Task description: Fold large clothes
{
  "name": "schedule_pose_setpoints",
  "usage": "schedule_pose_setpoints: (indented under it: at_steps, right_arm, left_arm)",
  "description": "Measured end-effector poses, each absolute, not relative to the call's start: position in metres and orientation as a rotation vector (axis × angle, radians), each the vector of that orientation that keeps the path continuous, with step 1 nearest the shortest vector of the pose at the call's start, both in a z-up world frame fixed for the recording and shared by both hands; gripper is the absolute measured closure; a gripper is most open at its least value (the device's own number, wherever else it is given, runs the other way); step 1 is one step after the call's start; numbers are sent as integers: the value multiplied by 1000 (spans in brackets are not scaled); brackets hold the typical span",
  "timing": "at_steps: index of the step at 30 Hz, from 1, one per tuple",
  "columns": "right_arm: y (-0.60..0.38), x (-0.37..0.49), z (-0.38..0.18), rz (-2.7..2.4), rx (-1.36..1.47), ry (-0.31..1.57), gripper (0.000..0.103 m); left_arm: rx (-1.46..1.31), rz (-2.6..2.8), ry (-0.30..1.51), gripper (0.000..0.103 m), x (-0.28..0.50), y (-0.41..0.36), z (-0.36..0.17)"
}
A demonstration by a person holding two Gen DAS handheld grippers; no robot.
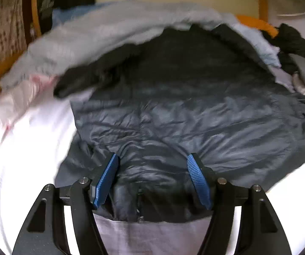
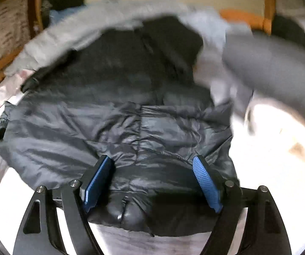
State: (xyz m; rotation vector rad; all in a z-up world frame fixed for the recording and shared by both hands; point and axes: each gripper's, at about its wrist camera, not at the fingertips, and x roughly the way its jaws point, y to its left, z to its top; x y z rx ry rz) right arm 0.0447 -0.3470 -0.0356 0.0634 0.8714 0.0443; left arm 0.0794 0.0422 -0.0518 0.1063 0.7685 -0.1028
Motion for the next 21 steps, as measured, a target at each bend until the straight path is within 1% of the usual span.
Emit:
schedule_pose_setpoints:
  at_steps: [3,12,16,21]
  right_arm:
    - [-345,50,-42,2,49,878,17]
    - [-337,55,-47,-20,-2,888,14]
    - [-337,56,-47,-22,-5,886,12]
    - [-337,55,-47,-25,-11,887,11]
  left_arm:
    - [59,-98,837,33,89,47,-68]
    - [82,-83,824,32,82,36,-69]
    - [72,-77,809,28,82,43,-68]
    - [68,-80,810,27,81,46,-67]
